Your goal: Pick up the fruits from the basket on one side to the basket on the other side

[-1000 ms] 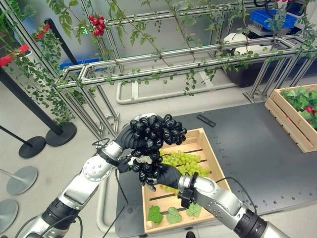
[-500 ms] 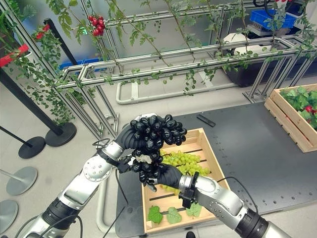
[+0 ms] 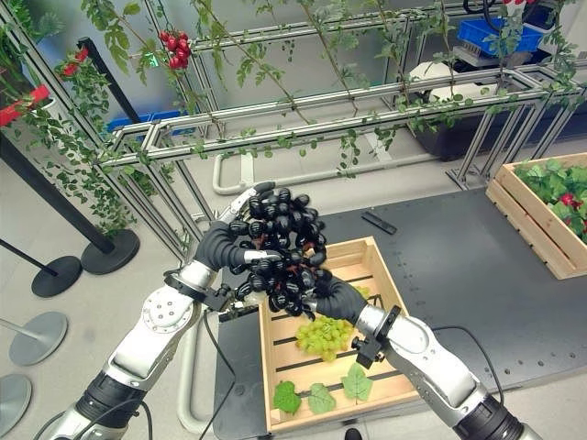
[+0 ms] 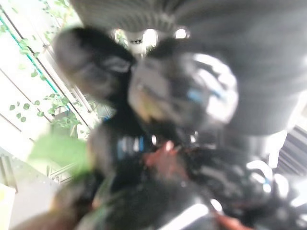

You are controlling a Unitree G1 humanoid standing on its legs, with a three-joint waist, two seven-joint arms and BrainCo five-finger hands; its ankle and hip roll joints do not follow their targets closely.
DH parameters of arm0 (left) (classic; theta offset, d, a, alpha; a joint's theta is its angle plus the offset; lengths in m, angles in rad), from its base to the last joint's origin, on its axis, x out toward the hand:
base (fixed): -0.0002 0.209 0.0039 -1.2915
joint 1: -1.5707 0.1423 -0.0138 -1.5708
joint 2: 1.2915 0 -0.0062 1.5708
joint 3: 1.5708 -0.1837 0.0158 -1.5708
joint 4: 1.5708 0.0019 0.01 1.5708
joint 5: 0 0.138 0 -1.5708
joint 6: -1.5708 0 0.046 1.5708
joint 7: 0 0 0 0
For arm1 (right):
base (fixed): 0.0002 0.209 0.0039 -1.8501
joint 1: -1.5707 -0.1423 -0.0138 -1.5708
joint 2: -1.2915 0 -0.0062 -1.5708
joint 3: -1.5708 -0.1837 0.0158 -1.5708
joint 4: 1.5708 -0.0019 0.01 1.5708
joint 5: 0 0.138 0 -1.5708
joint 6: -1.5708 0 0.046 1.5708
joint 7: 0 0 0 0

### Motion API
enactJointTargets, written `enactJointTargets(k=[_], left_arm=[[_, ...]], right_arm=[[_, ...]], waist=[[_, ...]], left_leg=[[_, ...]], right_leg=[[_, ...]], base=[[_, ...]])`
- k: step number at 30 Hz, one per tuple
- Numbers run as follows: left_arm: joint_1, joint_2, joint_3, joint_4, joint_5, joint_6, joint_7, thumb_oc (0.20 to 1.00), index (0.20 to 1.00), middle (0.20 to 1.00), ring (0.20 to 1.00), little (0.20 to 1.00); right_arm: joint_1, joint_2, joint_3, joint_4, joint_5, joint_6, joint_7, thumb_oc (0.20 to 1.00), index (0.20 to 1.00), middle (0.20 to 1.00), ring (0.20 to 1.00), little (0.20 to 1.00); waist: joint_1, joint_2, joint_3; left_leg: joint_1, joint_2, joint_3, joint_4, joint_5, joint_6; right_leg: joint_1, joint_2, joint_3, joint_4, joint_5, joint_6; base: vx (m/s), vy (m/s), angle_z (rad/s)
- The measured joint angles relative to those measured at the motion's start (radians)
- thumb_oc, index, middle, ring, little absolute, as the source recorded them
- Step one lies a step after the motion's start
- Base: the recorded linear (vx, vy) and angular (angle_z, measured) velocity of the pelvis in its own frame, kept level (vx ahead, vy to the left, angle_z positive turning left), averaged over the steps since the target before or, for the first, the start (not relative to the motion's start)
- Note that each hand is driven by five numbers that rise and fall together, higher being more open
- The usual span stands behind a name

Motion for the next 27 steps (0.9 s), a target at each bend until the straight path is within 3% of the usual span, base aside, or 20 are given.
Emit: enactJointTargets(k=[27], left_arm=[[0.057,0.0,0.0,0.0,-0.008,0.0,-0.001,1.0,1.0,1.0,1.0,1.0]], right_arm=[[0.0,0.005,-0.038,0.0,-0.054,-0.027,-0.021,0.2,0.2,0.2,0.2,0.2]], waist=[[-0.002,-0.002,-0.002]], left_leg=[[0.016,0.001,0.002,0.0,-0.004,-0.001]], right_leg=[[0.015,0.001,0.003,-0.004,0.0,0.0]], base=[[0.0,0.0,0.0]])
